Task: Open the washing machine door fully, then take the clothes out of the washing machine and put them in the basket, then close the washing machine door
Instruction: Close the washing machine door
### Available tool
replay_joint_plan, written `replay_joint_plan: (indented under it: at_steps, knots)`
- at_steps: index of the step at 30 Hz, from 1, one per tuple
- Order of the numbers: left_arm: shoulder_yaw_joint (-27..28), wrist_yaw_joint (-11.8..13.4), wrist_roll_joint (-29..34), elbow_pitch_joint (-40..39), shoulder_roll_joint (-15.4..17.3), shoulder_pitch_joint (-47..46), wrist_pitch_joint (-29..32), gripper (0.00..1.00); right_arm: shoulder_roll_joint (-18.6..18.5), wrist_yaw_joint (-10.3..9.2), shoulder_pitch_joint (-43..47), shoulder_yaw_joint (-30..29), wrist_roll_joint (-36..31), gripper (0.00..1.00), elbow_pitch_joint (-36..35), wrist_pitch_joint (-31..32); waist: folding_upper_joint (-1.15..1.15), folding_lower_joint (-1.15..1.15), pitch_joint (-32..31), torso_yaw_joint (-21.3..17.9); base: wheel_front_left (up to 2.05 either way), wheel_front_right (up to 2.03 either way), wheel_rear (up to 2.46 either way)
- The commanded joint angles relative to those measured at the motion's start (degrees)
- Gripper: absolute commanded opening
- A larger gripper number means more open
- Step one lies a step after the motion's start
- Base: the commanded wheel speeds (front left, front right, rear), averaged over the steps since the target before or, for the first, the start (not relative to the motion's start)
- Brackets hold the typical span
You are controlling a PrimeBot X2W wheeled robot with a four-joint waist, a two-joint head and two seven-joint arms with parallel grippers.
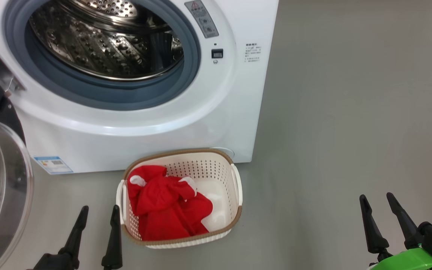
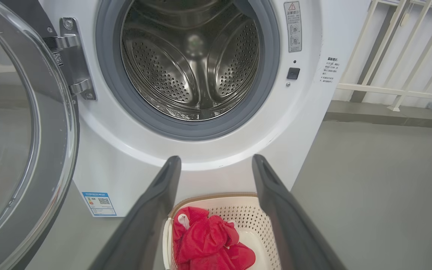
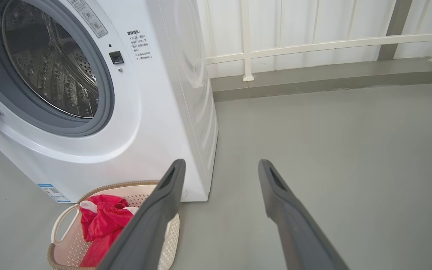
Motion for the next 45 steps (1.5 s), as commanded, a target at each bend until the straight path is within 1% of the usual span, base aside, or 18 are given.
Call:
replay_joint_plan:
  at_steps: [1,7,19,23,27,33,38,45]
  knots:
    - [1.72,0.63,-0.32,-1.84,0.56,-1.81,-0.29,1.0,-1.1,0.36,-1.08,1.3,-0.12,1.0,-1.27,-0.37,0.0,0.0,-0.04,-0.09,-1.05,1.05,0.0]
    - [1.6,0.45,-0.59,-2.03,0.56,-1.79,-0.29,1.0,-1.12,0.36,-0.99,1.38,-0.1,1.0,-1.27,-0.37,0.0,0.0,0.06,-0.2,-0.57,0.57,0.0]
    - [1.37,0.66,-0.7,-1.43,0.56,-2.14,-0.29,1.0,-1.31,0.36,-0.89,1.32,-0.08,1.0,-1.25,-0.37,0.0,0.0,0.05,0.03,-0.01,0.01,0.0]
    - [1.16,0.84,-0.86,-1.4,0.56,-2.04,-0.29,1.0,-1.25,0.36,-0.69,1.4,-0.17,1.0,-1.37,-0.37,0.0,0.0,-0.14,0.62,0.0,0.0,0.0]
    - [1.13,1.15,-1.48,-1.01,0.56,-1.57,-0.29,1.0,-1.35,0.36,-0.35,1.68,-0.2,1.0,-1.28,-0.37,0.0,0.0,-0.62,2.02,0.0,0.0,0.0]
    - [-0.08,2.12,-2.43,-0.91,0.56,-0.42,-0.29,1.0,-1.9,0.36,0.32,2.22,-0.07,1.0,-1.11,-0.37,0.0,0.0,-1.2,6.24,0.0,0.0,0.0]
    - [-1.67,3.8,-2.83,-0.6,0.56,0.35,-0.29,1.0,-2.66,0.36,0.58,3.06,0.03,1.0,-0.91,-0.37,0.0,0.0,-1.5,11.37,0.0,0.0,0.0]
    - [-3.06,5.3,-4.4,-1.25,0.56,1.61,-0.29,1.0,-3.48,0.36,0.61,4.5,0.01,1.0,-0.68,-0.37,0.0,0.0,-2.28,18.58,0.0,0.0,0.0]
